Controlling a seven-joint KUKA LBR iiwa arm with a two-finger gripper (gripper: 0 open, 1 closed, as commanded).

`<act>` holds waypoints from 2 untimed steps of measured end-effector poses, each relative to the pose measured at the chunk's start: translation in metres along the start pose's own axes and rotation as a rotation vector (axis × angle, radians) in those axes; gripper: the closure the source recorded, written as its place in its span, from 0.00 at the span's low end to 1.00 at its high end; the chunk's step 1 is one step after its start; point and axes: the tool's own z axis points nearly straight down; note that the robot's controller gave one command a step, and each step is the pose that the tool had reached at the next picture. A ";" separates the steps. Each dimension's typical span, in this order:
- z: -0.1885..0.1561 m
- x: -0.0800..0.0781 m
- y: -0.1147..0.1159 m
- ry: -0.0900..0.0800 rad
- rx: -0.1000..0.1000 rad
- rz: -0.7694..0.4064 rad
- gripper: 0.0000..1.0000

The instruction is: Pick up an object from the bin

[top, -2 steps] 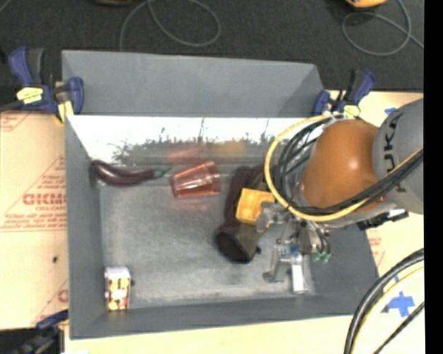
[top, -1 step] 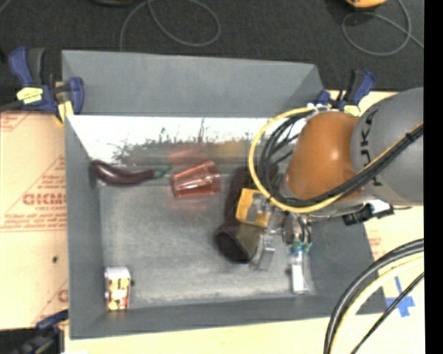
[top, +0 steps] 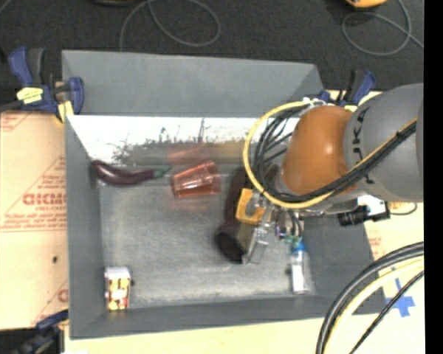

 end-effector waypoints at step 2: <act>0.068 0.017 0.007 -0.008 -0.002 0.252 1.00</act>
Offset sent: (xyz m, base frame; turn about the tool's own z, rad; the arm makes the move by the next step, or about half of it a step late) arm -0.0159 0.0120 -0.0696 0.2565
